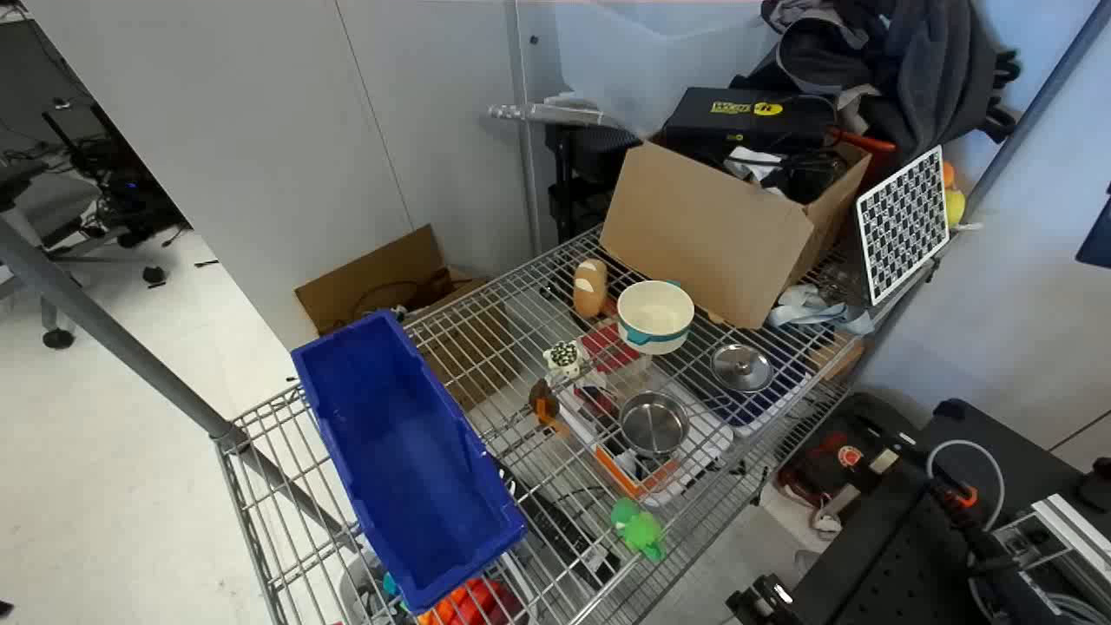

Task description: Put the lid on the pot.

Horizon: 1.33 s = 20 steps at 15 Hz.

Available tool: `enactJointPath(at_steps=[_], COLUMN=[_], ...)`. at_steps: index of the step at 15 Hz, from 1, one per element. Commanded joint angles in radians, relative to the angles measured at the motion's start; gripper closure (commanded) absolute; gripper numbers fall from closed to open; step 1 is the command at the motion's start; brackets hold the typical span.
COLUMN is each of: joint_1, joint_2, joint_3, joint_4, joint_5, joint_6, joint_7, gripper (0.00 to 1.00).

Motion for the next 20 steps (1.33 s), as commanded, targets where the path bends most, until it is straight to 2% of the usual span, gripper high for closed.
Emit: enactJointPath(at_steps=[1,11,15,20], joint_1=[-0.018,-0.018,-0.016,-0.018], joint_2=[0.002,0.002,0.078,0.244], joint_3=[0.016,0.016,0.046,0.037], joint_4=[0.002,0.003,-0.020,-0.052], joint_5=[0.006,0.006,0.014,0.080], joint_6=[-0.002,-0.001,0.119,0.396], joint_7=[-0.006,-0.006,0.080,0.084], gripper=[0.00,0.00,0.00,0.00])
